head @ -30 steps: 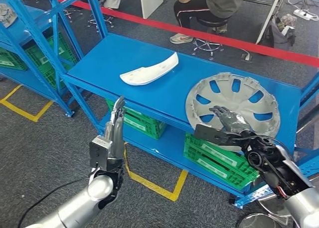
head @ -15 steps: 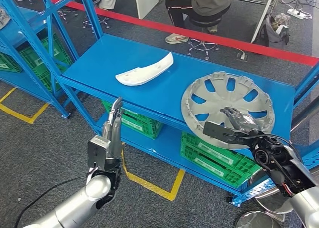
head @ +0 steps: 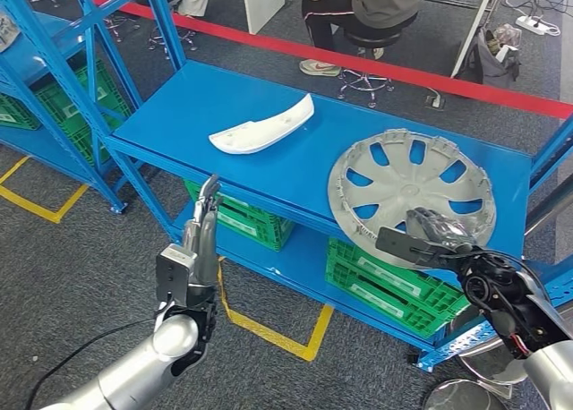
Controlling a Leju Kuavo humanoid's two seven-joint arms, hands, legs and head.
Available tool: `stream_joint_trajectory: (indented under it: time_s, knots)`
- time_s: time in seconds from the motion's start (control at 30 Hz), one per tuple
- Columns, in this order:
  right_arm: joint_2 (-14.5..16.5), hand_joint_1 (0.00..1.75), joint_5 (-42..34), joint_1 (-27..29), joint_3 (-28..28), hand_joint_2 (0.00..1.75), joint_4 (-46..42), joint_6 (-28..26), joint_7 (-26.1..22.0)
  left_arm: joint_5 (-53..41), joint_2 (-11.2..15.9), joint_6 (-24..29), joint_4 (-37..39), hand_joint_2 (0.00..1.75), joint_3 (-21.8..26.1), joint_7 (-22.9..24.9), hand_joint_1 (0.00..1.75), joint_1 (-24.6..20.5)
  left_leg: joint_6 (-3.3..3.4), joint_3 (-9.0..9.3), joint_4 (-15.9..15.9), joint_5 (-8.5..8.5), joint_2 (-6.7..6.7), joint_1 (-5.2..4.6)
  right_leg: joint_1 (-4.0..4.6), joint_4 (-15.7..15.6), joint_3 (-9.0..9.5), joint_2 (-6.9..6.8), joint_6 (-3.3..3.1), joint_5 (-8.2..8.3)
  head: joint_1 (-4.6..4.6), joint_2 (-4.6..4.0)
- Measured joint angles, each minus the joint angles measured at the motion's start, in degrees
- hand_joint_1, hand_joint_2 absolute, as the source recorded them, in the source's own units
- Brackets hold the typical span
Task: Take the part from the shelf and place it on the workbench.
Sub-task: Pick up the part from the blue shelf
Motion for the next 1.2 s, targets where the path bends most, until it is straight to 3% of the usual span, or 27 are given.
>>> stream_joint_trajectory:
  time_s: [0.3, 0.43, 1.2]
  knots:
    - [0.27, 0.00, -2.14, 0.27, -0.10, 0.00, 0.99, 1.93, -2.99, 0.58, -0.05, 0.00, 0.05, 0.00, 0.00, -0.74, 0.00, -0.29, 0.00, 0.02, 0.00, 0.00, 0.01, 0.00, 0.01, 0.00, 0.02, 0.01, 0.00, 0.00, 0.00, 0.00]
    - [1.03, 0.00, -2.08, 0.58, 0.01, 1.75, 1.09, 0.45, -4.23, 0.58, -0.18, 0.00, 0.20, 0.00, 0.00, -0.98, 0.00, -0.38, 0.00, 0.02, -0.01, 0.00, 0.05, 0.01, 0.02, 0.01, 0.02, 0.02, 0.00, 0.01, 0.00, 0.00]
    - [2.65, 0.00, -2.42, 0.26, 0.04, 1.75, 0.34, -2.13, -4.20, -0.37, -0.39, 0.00, 0.22, 0.00, 0.02, -0.95, 0.00, 0.38, 0.01, 0.00, 0.00, 0.00, 0.03, 0.00, 0.01, 0.00, 0.04, -0.01, 0.00, 0.00, 0.00, 0.00]
